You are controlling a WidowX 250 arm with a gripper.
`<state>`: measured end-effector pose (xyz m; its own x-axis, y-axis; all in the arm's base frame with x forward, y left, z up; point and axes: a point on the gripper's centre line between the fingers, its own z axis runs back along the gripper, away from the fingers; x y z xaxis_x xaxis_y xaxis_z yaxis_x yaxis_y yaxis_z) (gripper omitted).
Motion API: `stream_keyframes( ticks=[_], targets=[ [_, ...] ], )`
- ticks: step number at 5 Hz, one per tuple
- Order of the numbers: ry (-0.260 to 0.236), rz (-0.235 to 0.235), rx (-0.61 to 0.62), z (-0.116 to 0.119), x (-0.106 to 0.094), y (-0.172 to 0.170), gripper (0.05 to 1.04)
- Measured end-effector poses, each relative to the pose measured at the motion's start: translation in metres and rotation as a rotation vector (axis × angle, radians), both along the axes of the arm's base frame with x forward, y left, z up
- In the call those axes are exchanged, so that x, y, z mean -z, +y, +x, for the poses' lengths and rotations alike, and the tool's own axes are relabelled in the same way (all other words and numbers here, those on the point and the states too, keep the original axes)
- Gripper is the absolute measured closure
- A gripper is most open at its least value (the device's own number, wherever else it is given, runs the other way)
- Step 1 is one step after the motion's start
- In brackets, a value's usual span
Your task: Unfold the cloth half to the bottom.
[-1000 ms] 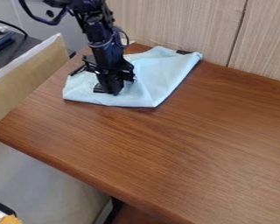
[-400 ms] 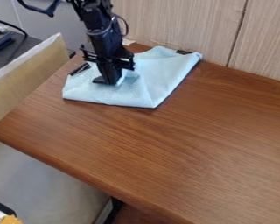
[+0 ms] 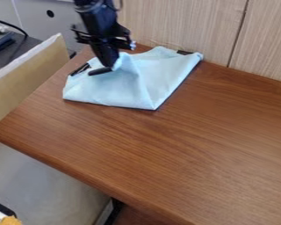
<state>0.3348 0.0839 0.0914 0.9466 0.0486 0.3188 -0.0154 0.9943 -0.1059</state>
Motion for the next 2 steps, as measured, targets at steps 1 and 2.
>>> stream_keyframes(
  ticks=[1,2],
  targets=[
    [0.000,-0.034,0.026,-0.037,-0.002,-0.004,1.029],
    [0.009,-0.039,0.023,-0.070,-0.001,0.001,1.029]
  ],
)
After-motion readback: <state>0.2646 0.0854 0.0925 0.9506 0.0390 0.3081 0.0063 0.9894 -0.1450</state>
